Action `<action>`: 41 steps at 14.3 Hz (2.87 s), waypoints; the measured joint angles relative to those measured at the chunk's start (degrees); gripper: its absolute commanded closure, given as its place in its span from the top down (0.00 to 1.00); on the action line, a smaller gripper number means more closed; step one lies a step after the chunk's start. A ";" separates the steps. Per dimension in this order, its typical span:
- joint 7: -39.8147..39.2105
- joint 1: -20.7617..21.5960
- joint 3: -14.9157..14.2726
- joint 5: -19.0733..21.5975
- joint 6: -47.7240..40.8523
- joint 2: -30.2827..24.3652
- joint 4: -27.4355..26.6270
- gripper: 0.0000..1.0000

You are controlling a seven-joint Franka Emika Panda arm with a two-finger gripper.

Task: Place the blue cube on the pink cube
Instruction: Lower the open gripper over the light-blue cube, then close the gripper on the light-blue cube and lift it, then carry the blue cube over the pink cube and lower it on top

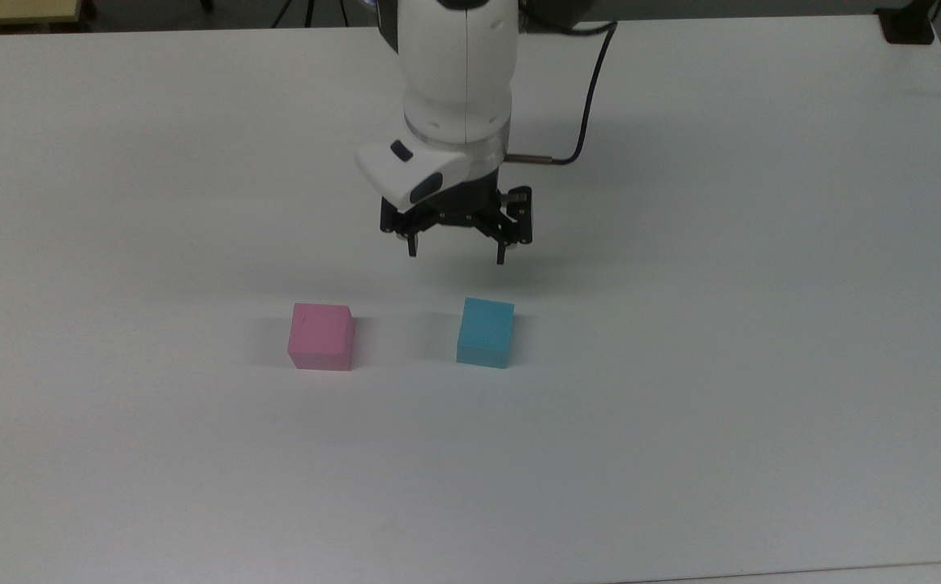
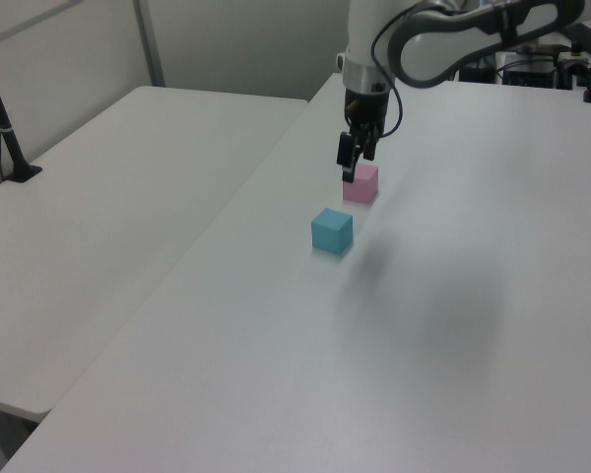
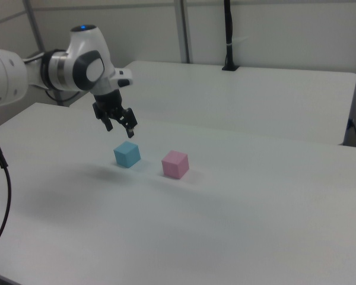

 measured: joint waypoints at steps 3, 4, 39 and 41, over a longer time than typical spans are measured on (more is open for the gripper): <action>0.00 0.32 0.03 0.00 3.30 3.05 -0.03 1.00; 0.00 0.65 0.04 0.00 4.26 3.89 -0.03 1.00; -14.83 -10.68 -1.64 -1.51 1.91 7.44 5.09 1.00; -14.83 -10.73 -1.64 -1.51 3.86 7.97 5.09 1.00</action>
